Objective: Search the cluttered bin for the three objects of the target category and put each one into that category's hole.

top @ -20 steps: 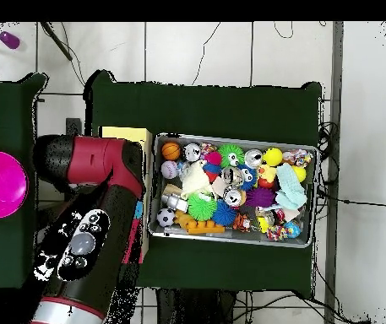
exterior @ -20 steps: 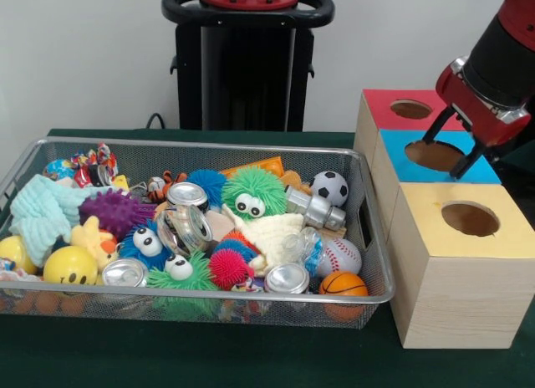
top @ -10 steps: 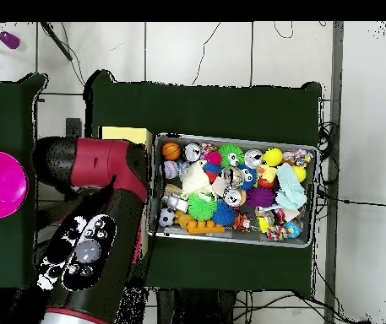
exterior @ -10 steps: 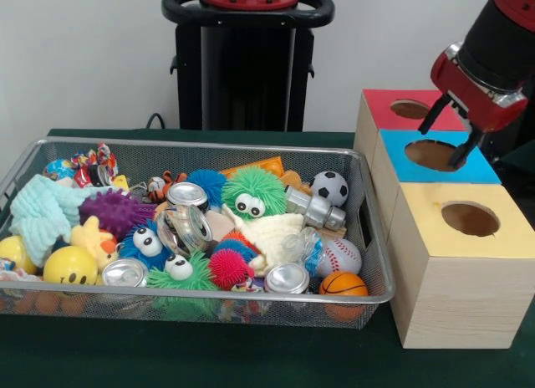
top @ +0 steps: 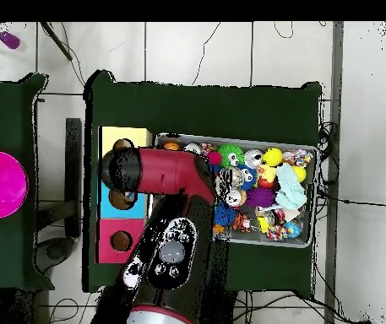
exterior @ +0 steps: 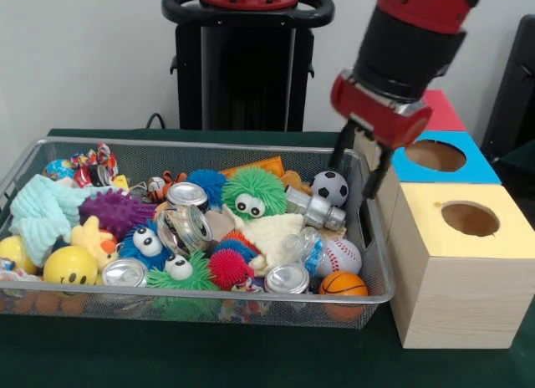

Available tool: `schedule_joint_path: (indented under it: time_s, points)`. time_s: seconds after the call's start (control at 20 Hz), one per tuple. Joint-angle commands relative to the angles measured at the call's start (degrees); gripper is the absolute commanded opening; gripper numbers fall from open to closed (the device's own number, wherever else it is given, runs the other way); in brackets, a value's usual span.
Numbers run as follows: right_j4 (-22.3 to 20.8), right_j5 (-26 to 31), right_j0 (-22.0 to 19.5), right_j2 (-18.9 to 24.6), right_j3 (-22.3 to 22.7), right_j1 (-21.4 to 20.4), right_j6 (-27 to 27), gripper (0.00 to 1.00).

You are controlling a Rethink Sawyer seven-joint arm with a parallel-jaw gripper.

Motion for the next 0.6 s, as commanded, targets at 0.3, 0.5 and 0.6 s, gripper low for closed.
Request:
schedule_joint_path:
  time_s: [0.3,0.5,0.6]
  points:
    - [-15.2,-12.9,-9.4,18.0,13.6,-1.0,-17.6,1.0]
    - [-17.6,-12.3,-9.9,18.9,14.0,-1.3,-14.9,1.0]
    - [-18.8,-12.4,-9.3,18.5,14.0,-1.3,-12.8,1.0]
